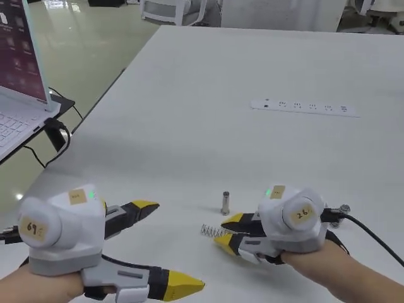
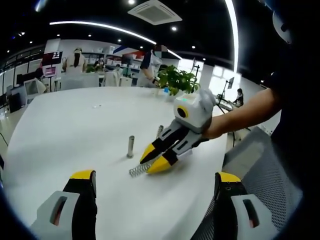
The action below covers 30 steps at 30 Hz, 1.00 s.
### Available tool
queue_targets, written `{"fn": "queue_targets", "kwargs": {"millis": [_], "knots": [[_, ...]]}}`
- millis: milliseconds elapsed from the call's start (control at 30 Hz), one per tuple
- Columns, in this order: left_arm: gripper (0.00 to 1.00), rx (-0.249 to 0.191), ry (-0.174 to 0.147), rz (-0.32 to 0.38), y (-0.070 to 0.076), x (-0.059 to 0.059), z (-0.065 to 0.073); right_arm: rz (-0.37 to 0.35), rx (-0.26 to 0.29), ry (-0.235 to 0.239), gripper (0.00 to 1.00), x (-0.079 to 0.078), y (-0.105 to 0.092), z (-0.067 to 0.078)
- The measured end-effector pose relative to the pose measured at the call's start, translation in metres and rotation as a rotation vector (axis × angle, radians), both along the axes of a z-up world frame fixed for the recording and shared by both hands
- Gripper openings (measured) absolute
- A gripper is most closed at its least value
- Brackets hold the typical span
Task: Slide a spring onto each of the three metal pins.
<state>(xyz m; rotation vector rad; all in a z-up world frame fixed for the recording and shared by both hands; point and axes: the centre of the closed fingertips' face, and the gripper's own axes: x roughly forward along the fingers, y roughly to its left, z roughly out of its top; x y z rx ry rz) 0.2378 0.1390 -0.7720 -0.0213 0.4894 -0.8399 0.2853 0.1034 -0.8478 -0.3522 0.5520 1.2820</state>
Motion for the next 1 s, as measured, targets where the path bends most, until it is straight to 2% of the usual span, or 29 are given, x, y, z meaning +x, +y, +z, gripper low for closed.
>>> {"fn": "queue_targets", "kwargs": {"millis": [100,300,467,800,1000], "knots": [[0.95,0.001,0.001,0.006,0.001,0.0,0.0,0.003,-0.004,0.0,0.12,-0.001,0.0,-0.004],[0.95,0.002,0.001,0.008,0.0,0.0,0.0,0.046,-0.025,-0.04,0.08,-0.003,0.0,-0.005],[0.95,0.001,0.002,0.003,-0.003,-0.001,0.0,0.071,-0.017,-0.049,0.08,-0.004,-0.007,0.007],[0.93,-0.005,0.003,-0.056,-0.027,-0.003,-0.002,0.114,-0.026,-0.057,0.08,-0.015,-0.049,0.032],[0.92,-0.008,0.0,-0.094,-0.042,-0.002,-0.001,0.155,-0.026,-0.064,0.08,-0.03,-0.069,0.045]]}}
